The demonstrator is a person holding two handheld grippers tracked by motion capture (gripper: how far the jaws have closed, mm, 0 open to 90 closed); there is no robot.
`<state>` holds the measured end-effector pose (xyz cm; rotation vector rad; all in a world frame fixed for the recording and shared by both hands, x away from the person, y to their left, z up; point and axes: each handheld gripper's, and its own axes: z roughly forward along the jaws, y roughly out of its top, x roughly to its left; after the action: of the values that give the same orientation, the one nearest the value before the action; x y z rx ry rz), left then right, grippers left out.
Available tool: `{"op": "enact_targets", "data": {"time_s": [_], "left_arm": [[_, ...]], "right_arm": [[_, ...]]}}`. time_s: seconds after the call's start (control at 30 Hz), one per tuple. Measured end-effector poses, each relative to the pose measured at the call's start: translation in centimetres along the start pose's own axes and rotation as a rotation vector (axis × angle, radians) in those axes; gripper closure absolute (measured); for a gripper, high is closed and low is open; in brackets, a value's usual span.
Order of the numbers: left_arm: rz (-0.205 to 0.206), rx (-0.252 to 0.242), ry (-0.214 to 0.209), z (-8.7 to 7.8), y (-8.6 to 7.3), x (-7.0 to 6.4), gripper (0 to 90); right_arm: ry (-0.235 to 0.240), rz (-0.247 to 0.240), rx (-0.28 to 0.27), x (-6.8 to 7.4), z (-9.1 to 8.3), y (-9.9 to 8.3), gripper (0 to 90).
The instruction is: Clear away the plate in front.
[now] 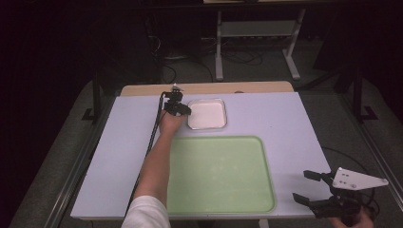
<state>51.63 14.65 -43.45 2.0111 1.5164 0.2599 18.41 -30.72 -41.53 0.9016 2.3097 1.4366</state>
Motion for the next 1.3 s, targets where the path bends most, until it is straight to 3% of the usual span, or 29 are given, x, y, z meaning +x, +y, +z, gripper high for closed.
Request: {"op": "enact_targets", "data": {"time_s": [0.27,0.4,0.7,0.87,1.13,1.3], "left_arm": [[-0.045,0.033,-0.001,0.5,-0.2,-0.1,78.0],[-0.088,0.034,-0.005,0.6,-0.1,-0.1,81.1],[-0.261,-0.012,-0.04,0.5,-0.2,0.6,88.5],[-0.311,-0.025,-0.03,0.3,-0.3,0.9,88.7],[-0.362,-0.068,-0.061,-0.4,-0.4,1.4,88.7],[-0.37,-0.089,-0.067,-1.3,-0.2,1.8,88.7]], "right_arm": [[0.003,-0.004,0.001,0.0,0.1,0.0,14.7],[0.004,-0.002,0.0,0.0,0.1,0.0,14.6],[0.006,-0.003,0.0,0.1,0.2,0.0,14.7],[0.006,-0.003,0.002,0.0,0.2,0.0,14.7],[0.008,-0.001,0.003,0.0,0.3,0.0,14.6],[0.009,0.0,0.003,0.1,0.3,-0.1,14.6]]}}
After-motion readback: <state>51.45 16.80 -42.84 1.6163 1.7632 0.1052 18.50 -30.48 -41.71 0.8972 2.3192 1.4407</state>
